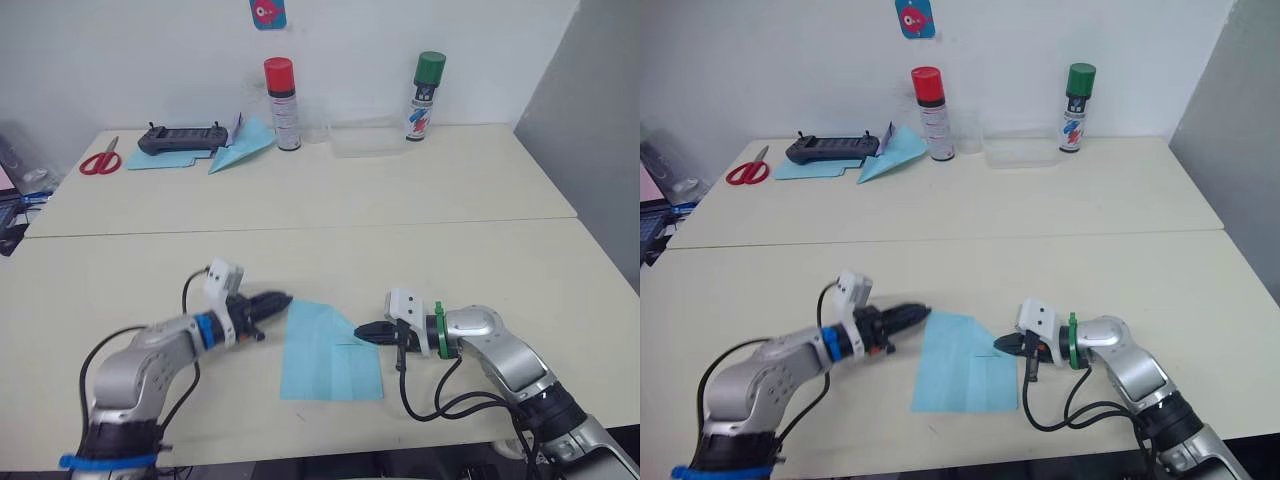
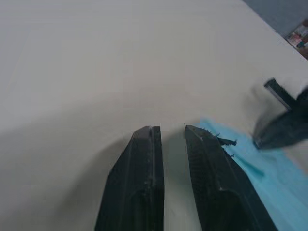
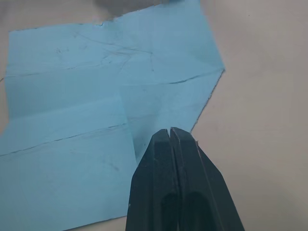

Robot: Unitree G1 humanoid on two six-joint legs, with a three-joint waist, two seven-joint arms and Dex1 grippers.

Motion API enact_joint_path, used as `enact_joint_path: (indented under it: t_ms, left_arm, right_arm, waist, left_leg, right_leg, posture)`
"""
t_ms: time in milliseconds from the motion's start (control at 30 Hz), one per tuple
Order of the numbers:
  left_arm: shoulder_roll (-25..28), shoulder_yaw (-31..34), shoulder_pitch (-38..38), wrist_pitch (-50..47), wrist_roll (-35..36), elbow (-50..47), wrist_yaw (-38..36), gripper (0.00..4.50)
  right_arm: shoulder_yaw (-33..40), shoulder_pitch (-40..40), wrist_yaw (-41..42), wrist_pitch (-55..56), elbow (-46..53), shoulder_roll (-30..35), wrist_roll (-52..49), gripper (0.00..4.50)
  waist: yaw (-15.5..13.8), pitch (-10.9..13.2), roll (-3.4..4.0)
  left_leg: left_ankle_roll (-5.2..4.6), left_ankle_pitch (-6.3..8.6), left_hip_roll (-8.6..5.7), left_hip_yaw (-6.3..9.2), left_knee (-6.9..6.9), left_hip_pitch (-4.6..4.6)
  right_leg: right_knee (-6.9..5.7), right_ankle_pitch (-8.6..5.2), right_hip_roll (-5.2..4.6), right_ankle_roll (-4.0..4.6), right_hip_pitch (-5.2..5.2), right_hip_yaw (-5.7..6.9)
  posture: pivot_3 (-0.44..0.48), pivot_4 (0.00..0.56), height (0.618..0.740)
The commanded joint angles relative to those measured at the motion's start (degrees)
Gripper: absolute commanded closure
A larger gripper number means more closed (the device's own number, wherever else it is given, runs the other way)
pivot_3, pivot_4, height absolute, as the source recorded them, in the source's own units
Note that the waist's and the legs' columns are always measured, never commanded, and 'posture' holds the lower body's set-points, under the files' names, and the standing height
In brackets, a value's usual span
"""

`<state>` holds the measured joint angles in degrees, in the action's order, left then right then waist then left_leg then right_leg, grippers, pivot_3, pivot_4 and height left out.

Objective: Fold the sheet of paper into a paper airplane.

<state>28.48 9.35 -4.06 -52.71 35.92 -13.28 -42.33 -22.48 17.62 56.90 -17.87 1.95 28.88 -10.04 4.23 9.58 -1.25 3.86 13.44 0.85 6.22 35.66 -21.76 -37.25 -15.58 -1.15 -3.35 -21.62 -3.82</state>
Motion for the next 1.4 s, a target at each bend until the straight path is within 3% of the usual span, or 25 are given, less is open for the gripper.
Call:
enact_joint_path:
  t_ms: [33,167,633,767,900,1200,1400]
  left_arm:
    - [-0.90,0.30,-0.73,-1.74,3.28,-5.28,1.78,3.56]
    - [-1.76,-0.25,-0.63,-3.25,4.99,-6.46,3.19,3.56]
    - [-0.95,-6.33,-2.28,4.55,-1.55,-2.52,3.47,3.56]
    - [-1.55,-6.53,-3.10,6.88,-2.90,-0.95,4.12,4.41]
    - [-0.91,-6.72,-2.49,7.46,-2.33,-2.01,2.76,4.48]
    - [7.04,-15.53,-2.46,23.58,-14.76,-3.57,-4.35,4.48]
    - [8.02,-17.88,-3.33,29.79,-18.49,-1.88,-6.48,4.48]
  right_arm:
    - [-1.37,-0.08,-0.46,-0.84,-2.61,-0.08,2.63,4.50]
    - [-1.36,0.02,-0.34,-0.91,-2.64,-0.05,2.75,4.50]
    - [-1.28,-0.48,-0.59,-1.60,-1.81,-0.10,2.80,4.50]
    - [-1.44,-0.70,-0.58,-1.66,-1.67,-0.14,2.85,4.50]
    - [-1.39,-0.69,-0.77,-1.63,-1.67,-0.34,2.85,4.50]
    - [-0.91,0.47,-1.23,-2.28,-1.42,-1.49,2.67,4.50]
    - [-0.85,0.64,-1.19,-2.15,-1.77,-1.94,3.05,4.50]
  waist:
    - [-0.30,0.03,-0.05]
    - [-0.40,0.03,-0.05]
    - [-0.48,0.04,-0.05]
    - [-0.49,0.04,-0.05]
    - [-0.48,0.04,-0.05]
    - [-0.41,0.05,-0.04]
    - [-0.57,0.07,-0.02]
  left_leg:
    - [0.00,0.00,0.00,0.01,0.02,0.00]
    - [0.01,0.00,-0.01,-0.11,0.09,0.03]
    - [0.02,0.00,-0.02,-0.10,0.04,0.00]
    - [0.02,0.01,-0.02,-0.12,0.03,0.00]
    - [0.02,0.01,-0.01,-0.12,0.03,-0.03]
    - [0.02,0.01,0.00,-0.21,-0.10,-0.02]
    - [0.02,0.01,0.00,-0.23,-0.23,-0.07]
  right_leg:
    - [0.01,-0.12,0.00,0.21,0.01,0.00]
    - [0.04,-0.13,-0.01,0.23,0.08,-0.12]
    - [0.03,-0.13,0.00,0.25,0.02,-0.11]
    - [0.04,-0.13,0.00,0.25,0.01,-0.12]
    - [0.04,-0.13,0.00,0.25,-0.02,-0.12]
    - [0.03,-0.13,0.00,0.28,-0.12,-0.17]
    - [0.08,-0.14,-0.01,0.31,-0.19,-0.18]
  posture:
    - [0.000,0.150,0.740]
    - [0.000,0.150,0.740]
    - [0.000,0.150,0.740]
    - [0.000,0.150,0.740]
    - [0.000,0.150,0.740]
    - [0.000,0.150,0.740]
    - [0.000,0.150,0.740]
